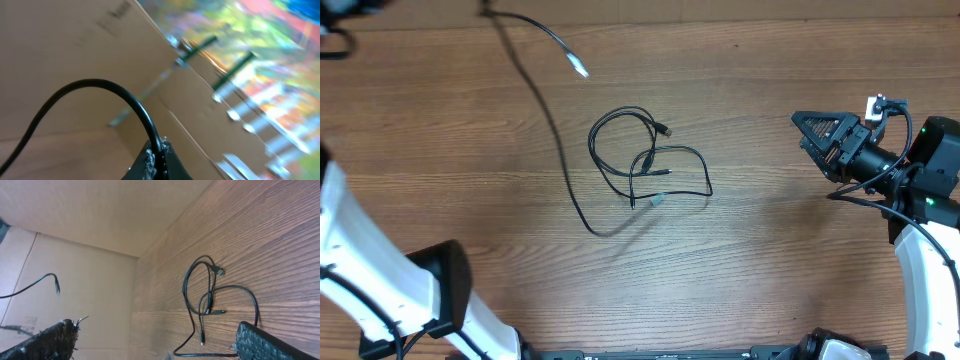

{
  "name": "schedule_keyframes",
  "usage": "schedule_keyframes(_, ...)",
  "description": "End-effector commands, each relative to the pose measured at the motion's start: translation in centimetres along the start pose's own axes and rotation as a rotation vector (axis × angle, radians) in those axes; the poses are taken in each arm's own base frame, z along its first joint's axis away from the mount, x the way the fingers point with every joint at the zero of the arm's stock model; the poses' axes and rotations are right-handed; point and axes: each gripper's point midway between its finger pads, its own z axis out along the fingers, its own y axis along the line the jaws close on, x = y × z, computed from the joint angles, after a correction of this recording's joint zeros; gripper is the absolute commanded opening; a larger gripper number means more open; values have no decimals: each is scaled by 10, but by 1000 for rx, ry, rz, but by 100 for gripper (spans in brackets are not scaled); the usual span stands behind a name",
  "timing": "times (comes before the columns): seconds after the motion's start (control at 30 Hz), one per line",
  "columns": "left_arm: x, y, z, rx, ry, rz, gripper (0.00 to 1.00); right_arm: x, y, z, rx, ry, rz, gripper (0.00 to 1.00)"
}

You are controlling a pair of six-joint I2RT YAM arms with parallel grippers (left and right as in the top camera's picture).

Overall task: Untangle cables
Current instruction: 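Drag one cable strand leftward with the left gripper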

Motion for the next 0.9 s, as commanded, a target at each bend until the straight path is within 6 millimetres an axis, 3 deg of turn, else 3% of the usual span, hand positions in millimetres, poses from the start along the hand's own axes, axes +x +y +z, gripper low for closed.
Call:
schedule_keyframes(0.0, -13, 6, -31, -71, -48, 53, 4, -4, 0, -2, 16, -20, -18, 100)
schedule_keyframes(0.1, -28, 16, -50, -137, -104, 134, 4, -4, 0, -2, 16, -20, -18, 100)
schedule_keyframes(0.27, -39, 35, -62, -235, -151, 328, 4, -4, 0, -2, 15, -19, -17, 100)
schedule_keyframes(0.37, -46, 81, -77, -425, -221, 288, 4, -4, 0, -2, 15, -19, -17, 100)
schedule_keyframes(0.53, -45, 170, -127, -865, -298, 161, 4, -4, 0, -2, 16, -20, -17, 100)
schedule_keyframes(0.7, -38, 223, -160, -1092, -289, 66, 4, -5, -1, -2, 21, -24, -17, 100)
schedule_keyframes(0.87, -19, 291, -191, -1292, -238, -87, 4, -5, -1, -2, 21, -24, -17, 100)
